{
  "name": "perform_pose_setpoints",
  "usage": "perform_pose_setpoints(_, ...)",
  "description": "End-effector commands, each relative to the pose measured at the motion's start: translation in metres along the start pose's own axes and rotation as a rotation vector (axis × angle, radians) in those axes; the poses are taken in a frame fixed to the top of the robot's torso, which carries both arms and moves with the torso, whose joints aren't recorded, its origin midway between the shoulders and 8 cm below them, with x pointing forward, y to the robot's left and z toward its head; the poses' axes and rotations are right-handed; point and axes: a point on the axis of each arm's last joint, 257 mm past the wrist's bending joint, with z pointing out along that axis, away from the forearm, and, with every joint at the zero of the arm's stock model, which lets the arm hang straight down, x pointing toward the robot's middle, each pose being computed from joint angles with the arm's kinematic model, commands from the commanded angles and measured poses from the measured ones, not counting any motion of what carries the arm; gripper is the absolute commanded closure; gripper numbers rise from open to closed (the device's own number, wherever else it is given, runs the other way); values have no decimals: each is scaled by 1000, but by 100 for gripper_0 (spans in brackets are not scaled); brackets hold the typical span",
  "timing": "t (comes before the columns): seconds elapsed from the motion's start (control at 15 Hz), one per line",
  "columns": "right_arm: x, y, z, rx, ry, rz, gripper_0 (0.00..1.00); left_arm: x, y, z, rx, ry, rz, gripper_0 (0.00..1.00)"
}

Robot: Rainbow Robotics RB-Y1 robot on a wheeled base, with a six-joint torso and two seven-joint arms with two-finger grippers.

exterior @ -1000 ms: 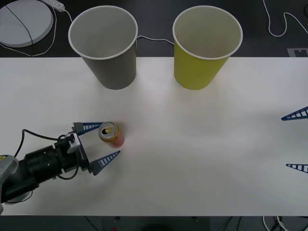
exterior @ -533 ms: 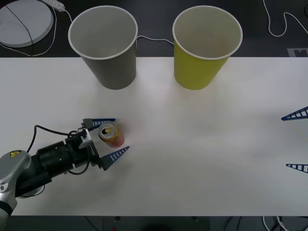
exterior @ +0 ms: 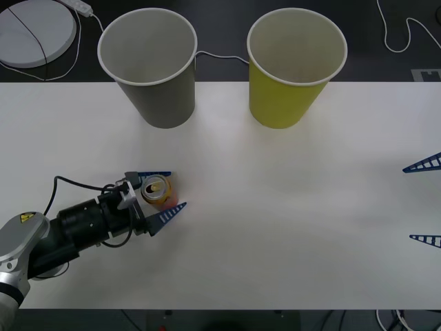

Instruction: Put the can into the green bin and the plastic bottle into the gray bin

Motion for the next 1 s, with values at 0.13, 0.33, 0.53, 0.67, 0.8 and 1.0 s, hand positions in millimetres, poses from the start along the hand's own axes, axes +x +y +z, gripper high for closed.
perform_pose_setpoints(0.13,0,0,0,0,0,0,0,0,0,0,0,1,-2,100)
perform_pose_setpoints(0.33,0,0,0,0,0,0,0,0,1,0,0,0,-8,100)
perform_pose_setpoints(0.53,0,0,0,0,0,0,0,-6,8,-5,4,-1,-16,100)
perform_pose_setpoints(0.67,0,0,0,0,0,0,0,-17,16,-11,24,10,-59,100)
perform_pose_setpoints(0.8,0,0,0,0,0,0,0,-26,23,-20,47,36,-87,100)
perform_pose_setpoints(1.0,0,0,0,0,0,0,0,-38,29,-30,78,77,-137,100)
